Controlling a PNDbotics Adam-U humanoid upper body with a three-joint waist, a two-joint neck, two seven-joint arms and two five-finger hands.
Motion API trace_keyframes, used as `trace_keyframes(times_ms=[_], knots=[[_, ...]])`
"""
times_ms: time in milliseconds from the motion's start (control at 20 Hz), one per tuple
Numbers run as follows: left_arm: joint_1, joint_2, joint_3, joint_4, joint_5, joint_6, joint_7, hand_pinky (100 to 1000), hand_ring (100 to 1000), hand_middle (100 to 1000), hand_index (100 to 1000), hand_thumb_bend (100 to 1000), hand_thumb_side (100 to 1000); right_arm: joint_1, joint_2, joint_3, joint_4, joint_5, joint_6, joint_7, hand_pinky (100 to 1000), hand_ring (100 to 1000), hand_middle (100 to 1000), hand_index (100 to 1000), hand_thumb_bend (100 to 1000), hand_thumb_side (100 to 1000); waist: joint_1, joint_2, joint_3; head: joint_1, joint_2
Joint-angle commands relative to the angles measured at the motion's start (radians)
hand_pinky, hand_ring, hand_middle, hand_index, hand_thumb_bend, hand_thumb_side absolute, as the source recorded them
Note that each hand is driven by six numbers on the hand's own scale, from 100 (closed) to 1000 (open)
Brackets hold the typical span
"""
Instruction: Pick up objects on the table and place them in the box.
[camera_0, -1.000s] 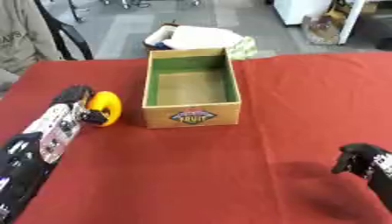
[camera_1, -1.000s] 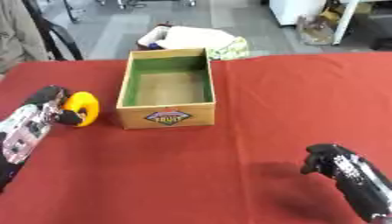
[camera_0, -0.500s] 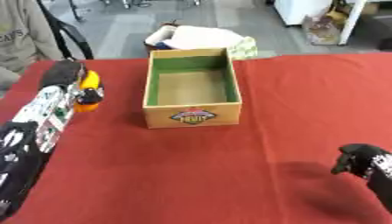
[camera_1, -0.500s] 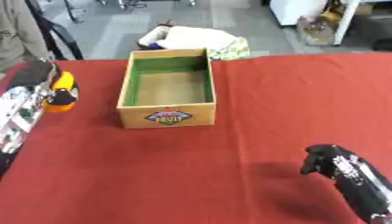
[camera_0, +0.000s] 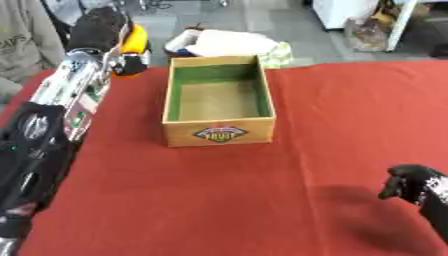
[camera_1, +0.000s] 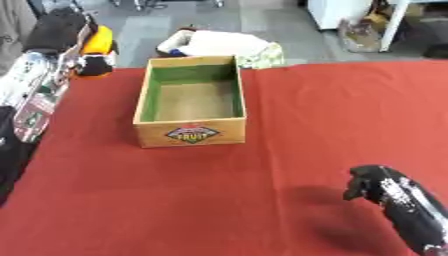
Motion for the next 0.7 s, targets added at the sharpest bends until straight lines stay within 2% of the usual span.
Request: trace_keyframes(times_ms=[50, 400, 700], knots=[[-0.052, -0.031, -0.022, 0.055, -0.034, -0.013, 0.015, 496, 285, 165, 205, 100, 252, -0.012, -0.012, -0.001, -0.015, 0.004, -0.001, 0.003, 608, 554, 532, 707, 100, 698, -0.003, -0.014, -0.005, 0.003, -0.009], [-0.101, -0.126, -0.057, 0.222, -0.088, -0.015, 0.115, 505, 305, 200, 244, 100, 251, -0.017, -0.011, 0.004, -0.016, 0.004, 0.0, 0.008, 608, 554, 532, 707, 100, 697, -0.001, -0.01, -0.02, 0.001, -0.014], [-0.098, -0.164, -0.069, 0.306, -0.106, -0.015, 0.179, 528, 344, 262, 305, 100, 247, -0.02, -0.01, 0.006, -0.016, 0.004, 0.0, 0.009, 607, 554, 532, 707, 100, 696, -0.001, -0.007, -0.026, -0.003, -0.018]])
